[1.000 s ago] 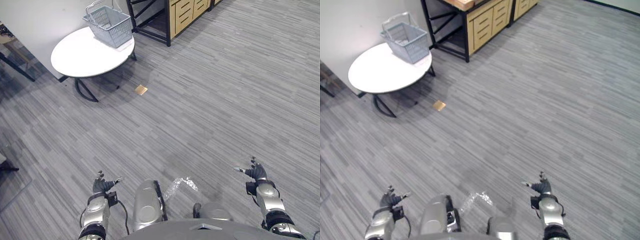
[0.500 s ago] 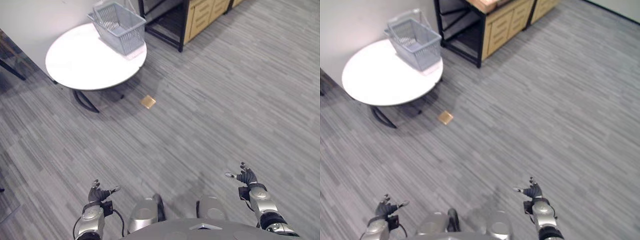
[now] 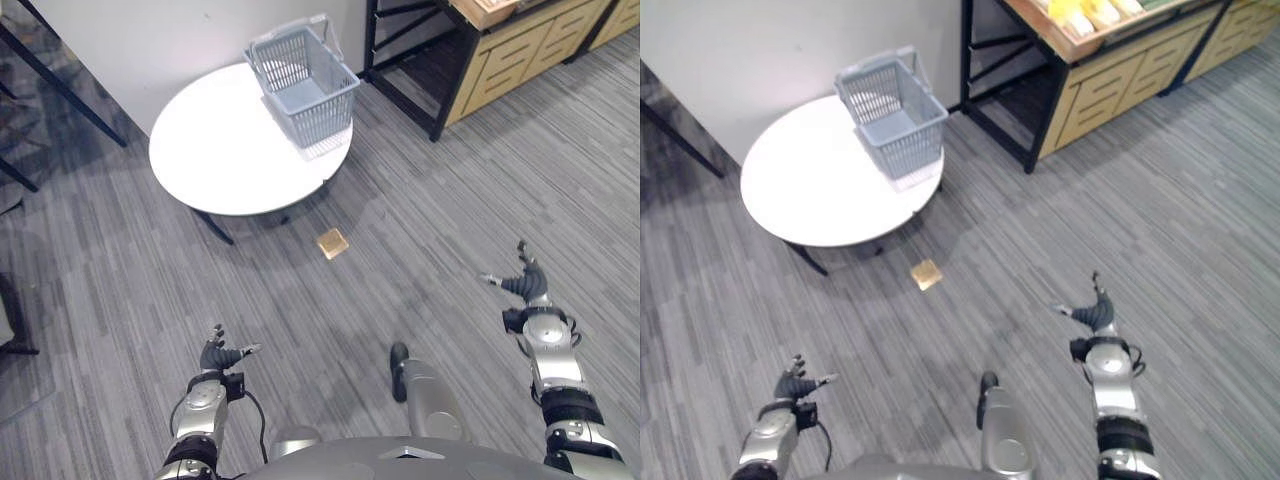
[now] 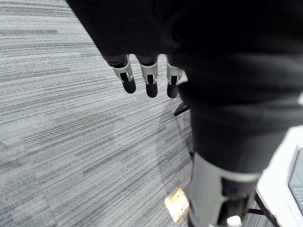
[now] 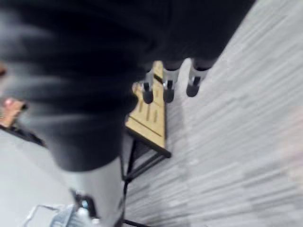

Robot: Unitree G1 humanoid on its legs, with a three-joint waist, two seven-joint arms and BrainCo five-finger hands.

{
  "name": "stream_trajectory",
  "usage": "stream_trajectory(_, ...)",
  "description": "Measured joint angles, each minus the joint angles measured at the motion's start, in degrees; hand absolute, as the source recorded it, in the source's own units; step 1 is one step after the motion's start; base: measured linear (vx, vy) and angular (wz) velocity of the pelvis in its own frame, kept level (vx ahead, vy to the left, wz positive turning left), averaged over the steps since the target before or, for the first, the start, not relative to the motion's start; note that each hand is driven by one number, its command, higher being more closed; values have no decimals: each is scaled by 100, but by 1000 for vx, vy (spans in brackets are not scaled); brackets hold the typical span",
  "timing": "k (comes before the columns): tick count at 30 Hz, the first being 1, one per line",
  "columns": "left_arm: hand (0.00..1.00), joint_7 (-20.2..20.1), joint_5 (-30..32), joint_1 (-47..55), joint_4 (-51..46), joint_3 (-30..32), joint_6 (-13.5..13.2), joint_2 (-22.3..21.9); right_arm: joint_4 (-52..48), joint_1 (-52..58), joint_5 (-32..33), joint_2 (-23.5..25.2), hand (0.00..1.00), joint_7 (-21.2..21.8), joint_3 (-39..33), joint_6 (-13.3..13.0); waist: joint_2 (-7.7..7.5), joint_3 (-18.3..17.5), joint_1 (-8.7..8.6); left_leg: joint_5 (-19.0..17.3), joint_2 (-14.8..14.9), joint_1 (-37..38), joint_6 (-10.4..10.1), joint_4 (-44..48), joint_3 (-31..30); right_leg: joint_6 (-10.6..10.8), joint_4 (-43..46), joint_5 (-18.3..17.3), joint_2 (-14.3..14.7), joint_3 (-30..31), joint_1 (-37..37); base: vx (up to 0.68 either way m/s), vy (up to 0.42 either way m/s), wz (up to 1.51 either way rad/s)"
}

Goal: Pick vegetable in the basket

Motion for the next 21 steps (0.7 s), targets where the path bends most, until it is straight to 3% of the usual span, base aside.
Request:
stream_trajectory(1, 0, 1, -1, 103, -1, 6, 6, -8, -1, -221, -24, -2, 0, -59, 113, -5, -64, 40, 111, -324, 3, -416, 101, 145, 290, -47, -237, -39, -13, 19, 337, 426, -72, -9)
stream_trajectory(3, 0, 5, -5, 249, -3, 132, 8, -50, 11, -643, -186, -48, 0, -149, 161, -4, -101, 72, 248, -707, -109, -934, 97, -365, 648, 2, -494, -56, -62, 63, 698, 423, -7, -14)
stream_trajectory(4, 0, 4, -6, 320, -5, 226, 11, -73, 10, -910, -229, -130, 0, -176, 260, -7, -132, 94, 306, -890, -315, -1143, 93, -1128, 877, 119, -626, -114, -174, 71, 887, 444, 98, -5)
stream_trajectory(5, 0, 4, -6, 375, -1, 259, 12, -93, 8, -1120, -270, -259, 0, -194, 334, -10, -208, 128, 353, -863, -606, -1223, 95, -2249, 1163, 301, -695, -242, -329, 18, 1066, 559, 166, 9)
stream_trajectory(6, 0, 4, -6, 407, 0, 263, 12, -114, 9, -1195, -301, -360, 0, -209, 354, -11, -204, 126, 366, -756, -712, -1222, 109, -2808, 1331, 375, -718, -321, -367, -30, 1162, 488, 173, 32)
stream_trajectory(7, 0, 4, -4, 524, 6, 287, 10, -174, 15, -1309, -391, -585, 0, -258, 357, -17, -80, 69, 398, -62, -846, -1166, 673, -3737, 1699, 583, -728, -539, -348, -137, 1384, 617, 219, 62)
stream_trajectory(8, 0, 8, -3, 481, 19, 364, 11, -165, 23, -1322, -434, -649, 0, -323, 367, -9, -387, 31, 417, -139, -1131, -1034, 771, -3806, 1933, 592, -648, -620, -638, -208, 1454, 521, 183, 68)
stream_trajectory(9, 0, 8, -3, 478, 18, 391, 8, -155, 23, -1376, -434, -704, 0, -323, 407, -9, -432, -11, 410, -217, -1200, -1028, 859, -3839, 1946, 593, -512, -619, -678, -213, 1399, 608, 208, 66)
stream_trajectory(10, 0, 4, 5, 477, 22, 400, 20, -232, 24, -1545, -551, -756, 0, -322, 473, -9, -475, 2, 448, -375, -1306, -924, 964, -3865, 1884, 608, 31, -611, -770, -206, 1266, 479, 171, 41)
stream_trajectory(11, 0, 3, 10, 497, 53, 373, 24, -290, 28, -1695, -696, -754, 0, -323, 542, -7, -511, 22, 496, -435, -1454, -630, 956, -4088, 1804, 790, 1068, -549, -894, -172, 962, 464, 162, 42)
stream_trajectory(12, 0, 3, 11, 503, 85, 340, 31, -293, 27, -1765, -783, -757, 0, -327, 595, -9, -512, 23, 481, -438, -1516, -452, 957, -4234, 1734, 1066, 1712, -401, -957, -145, 739, 457, 125, 59)
stream_trajectory(13, 0, 8, 61, 503, 121, 294, 44, -254, 39, -1900, -1009, -798, 0, -315, 742, -21, -515, 23, 427, -438, -1598, -116, 956, -4510, 1555, 1511, 2959, -228, -994, 47, 266, 357, 63, 64)
stream_trajectory(15, 0, 7, 207, 508, 152, 197, 51, -156, 79, -2078, -1240, -853, 0, -314, 1043, -42, -520, 23, 436, -428, -1633, 381, 941, -4859, 1388, 1342, 3977, -434, -1028, 143, -238, 390, -8, 66)
stream_trajectory(16, 0, 4, 236, 494, 217, 144, 47, -95, 122, -2211, -1355, -854, 0, -312, 1224, -122, -521, 16, 434, -410, -1630, 606, 913, -5040, 1269, 1029, 3919, -576, -1149, 23, -451, 342, -55, 57)
stream_trajectory(17, 0, 6, 247, 477, 226, 115, 47, -65, 129, -2262, -1361, -863, 0, -306, 1278, -158, -524, 14, 427, -398, -1626, 684, 894, -5122, 1173, 866, 3739, -640, -1225, -67, -581, 362, -140, 74)
stream_trajectory(18, 0, 4, 347, 398, 223, 97, 42, -32, 226, -2409, -1407, -953, 0, -270, 1353, -226, -524, 14, 391, -365, -1577, 752, 839, -5301, 912, 567, 2952, -747, -1290, -63, -859, 275, -159, 74)
stream_trajectory(20, 0, -2, 400, 254, 226, 35, 32, -1, 352, -2481, -1474, -1173, 0, -230, 1352, -236, -506, 24, 390, -330, -1488, 704, 690, -5423, 613, 529, 1901, -648, -1262, 171, -1091, 226, -202, 90)
stream_trajectory(21, 0, -10, 408, 171, 225, -50, 17, 48, 515, -2540, -1526, -1334, 0, -192, 1352, -231, -507, 24, 394, -338, -1405, 653, 536, -5470, 399, 571, 1122, -431, -1241, 479, -1191, 223, -317, 99)
